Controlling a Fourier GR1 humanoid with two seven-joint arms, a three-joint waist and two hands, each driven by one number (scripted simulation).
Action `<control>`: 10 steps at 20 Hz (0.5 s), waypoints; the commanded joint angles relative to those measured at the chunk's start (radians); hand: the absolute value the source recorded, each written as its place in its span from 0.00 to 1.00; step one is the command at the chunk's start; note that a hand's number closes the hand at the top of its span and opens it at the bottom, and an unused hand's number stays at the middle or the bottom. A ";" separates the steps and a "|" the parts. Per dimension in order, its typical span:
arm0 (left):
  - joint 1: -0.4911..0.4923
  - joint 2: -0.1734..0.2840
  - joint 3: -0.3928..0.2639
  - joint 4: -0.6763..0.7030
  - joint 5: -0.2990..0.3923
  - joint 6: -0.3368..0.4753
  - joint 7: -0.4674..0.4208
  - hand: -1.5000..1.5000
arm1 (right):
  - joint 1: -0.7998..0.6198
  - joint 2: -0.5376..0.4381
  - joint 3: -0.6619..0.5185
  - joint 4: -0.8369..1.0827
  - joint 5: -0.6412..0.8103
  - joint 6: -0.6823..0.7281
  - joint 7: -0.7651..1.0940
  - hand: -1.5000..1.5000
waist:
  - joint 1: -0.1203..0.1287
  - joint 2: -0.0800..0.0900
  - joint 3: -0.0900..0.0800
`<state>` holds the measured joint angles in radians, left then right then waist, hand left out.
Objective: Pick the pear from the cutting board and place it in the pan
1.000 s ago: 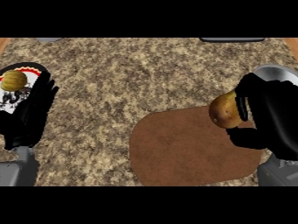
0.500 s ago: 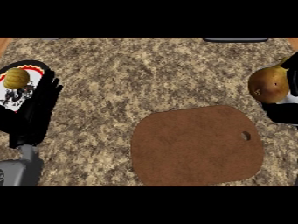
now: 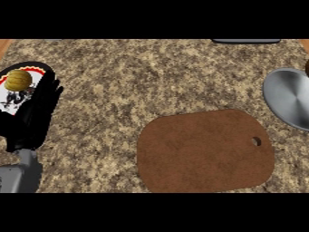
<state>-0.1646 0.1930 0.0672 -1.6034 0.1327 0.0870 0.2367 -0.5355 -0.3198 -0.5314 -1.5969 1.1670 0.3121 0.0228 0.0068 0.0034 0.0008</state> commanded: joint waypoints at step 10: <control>-0.054 0.014 0.031 0.028 0.031 -0.034 0.029 0.50 | -0.113 -0.210 -0.093 0.794 -0.106 -0.375 -0.404 1.00 | 0.017 0.007 0.001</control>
<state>-0.1879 0.1985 0.0806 -1.6011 0.1439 0.0697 0.2586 -0.6073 -0.4904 -0.6204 -1.0144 1.0756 0.0286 -0.2787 0.0181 0.0069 0.0015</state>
